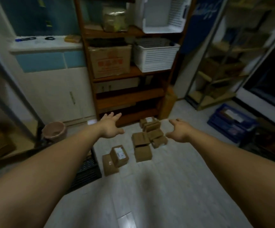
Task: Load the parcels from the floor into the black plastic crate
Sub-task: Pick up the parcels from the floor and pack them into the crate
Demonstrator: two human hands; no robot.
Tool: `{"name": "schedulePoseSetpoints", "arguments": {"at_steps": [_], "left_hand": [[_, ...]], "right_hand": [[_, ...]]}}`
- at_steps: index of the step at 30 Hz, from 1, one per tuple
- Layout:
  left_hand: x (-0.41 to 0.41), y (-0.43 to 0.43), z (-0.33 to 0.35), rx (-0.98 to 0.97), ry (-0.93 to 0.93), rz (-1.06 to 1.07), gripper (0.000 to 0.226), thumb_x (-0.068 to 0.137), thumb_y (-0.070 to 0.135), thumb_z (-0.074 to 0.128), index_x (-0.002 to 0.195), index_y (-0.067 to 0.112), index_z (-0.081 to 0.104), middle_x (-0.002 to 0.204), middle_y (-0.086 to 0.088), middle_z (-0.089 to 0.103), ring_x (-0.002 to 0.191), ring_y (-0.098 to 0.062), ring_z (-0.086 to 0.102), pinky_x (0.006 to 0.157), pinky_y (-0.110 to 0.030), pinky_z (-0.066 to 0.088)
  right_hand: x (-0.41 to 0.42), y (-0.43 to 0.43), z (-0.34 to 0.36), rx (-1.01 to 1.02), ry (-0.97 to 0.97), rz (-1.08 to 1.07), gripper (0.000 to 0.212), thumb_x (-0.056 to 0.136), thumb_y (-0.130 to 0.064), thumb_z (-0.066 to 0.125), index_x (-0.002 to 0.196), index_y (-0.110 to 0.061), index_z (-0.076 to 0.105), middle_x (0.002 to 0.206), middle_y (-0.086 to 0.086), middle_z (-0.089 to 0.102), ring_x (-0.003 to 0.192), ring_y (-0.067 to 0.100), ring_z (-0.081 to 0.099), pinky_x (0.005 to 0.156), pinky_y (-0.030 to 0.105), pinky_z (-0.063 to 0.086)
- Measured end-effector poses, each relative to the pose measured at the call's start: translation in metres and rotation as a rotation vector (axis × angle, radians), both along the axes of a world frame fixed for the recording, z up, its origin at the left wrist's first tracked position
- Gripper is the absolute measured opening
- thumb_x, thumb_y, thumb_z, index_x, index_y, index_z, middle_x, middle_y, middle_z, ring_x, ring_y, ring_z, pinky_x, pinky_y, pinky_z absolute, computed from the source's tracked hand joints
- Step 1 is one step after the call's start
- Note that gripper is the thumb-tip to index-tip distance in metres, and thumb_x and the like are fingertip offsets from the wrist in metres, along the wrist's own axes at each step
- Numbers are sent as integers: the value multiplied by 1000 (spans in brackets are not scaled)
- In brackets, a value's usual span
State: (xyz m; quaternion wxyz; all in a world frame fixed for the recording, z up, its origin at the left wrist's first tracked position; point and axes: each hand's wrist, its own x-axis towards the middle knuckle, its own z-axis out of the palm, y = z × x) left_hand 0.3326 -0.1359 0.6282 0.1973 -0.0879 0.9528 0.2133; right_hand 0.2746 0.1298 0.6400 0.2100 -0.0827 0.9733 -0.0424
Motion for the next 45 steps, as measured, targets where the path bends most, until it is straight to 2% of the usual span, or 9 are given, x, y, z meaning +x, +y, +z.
{"name": "schedulePoseSetpoints", "arguments": {"at_steps": [4,8,14,22,31,35,38,42,45], "left_hand": [[-36,79,-3,57,32,-68,79,91,44,53,150,32,2,159,-2,-5,146,-27,-7,118,-45,7],[-65,111,-8,49,20,-87,78,92,44,52,150,31,2,159,-2,-5,146,-27,-7,118,-44,6],[-125,102,-30,44,-32,-54,78,91,45,52,150,31,3,159,-3,-4,146,-28,-6,117,-45,6],[-255,74,-76,99,-125,98,78,91,45,52,150,30,4,160,-4,-1,146,-29,-2,118,-48,9],[-370,75,-97,151,-173,183,76,92,44,51,151,27,6,159,-6,0,146,-30,2,118,-46,11],[-403,87,-135,163,-161,285,80,90,48,52,151,25,6,159,-7,4,146,-30,4,118,-46,13],[-419,105,-174,175,-145,421,78,90,43,54,151,23,8,159,-6,6,146,-28,8,118,-45,15],[-434,123,-254,198,-252,478,78,92,40,54,151,21,7,159,-9,4,146,-29,9,118,-44,15],[-438,132,-325,188,-334,481,78,92,41,53,151,21,6,159,-11,3,145,-32,13,117,-46,17]], "right_hand": [[-24,100,5,35,-9,-80,77,94,-46,51,154,-18,12,161,10,9,146,29,17,117,41,23],[-54,140,3,31,-7,-95,77,93,-47,51,154,-19,12,160,10,11,145,30,19,115,41,24],[-120,123,-23,2,-48,-41,80,91,-49,53,153,-19,11,160,11,12,143,31,23,115,41,26],[-257,85,-55,29,-137,42,77,93,-48,51,153,-19,12,159,11,13,143,31,23,115,40,26],[-401,99,-70,9,-183,73,79,92,-50,51,153,-17,13,158,11,15,142,30,25,114,37,27],[-462,101,-104,4,-226,177,76,93,-47,51,152,-15,16,158,11,18,141,30,28,112,36,28],[-502,99,-139,-35,-270,288,63,96,-37,51,148,-13,27,154,12,28,137,29,34,108,34,32],[-544,103,-223,-72,-313,289,43,96,-29,53,134,-10,47,137,14,50,121,30,51,99,36,42],[-562,109,-303,-95,-386,294,39,95,-28,54,129,-9,50,124,14,58,112,30,57,93,37,47]]}}
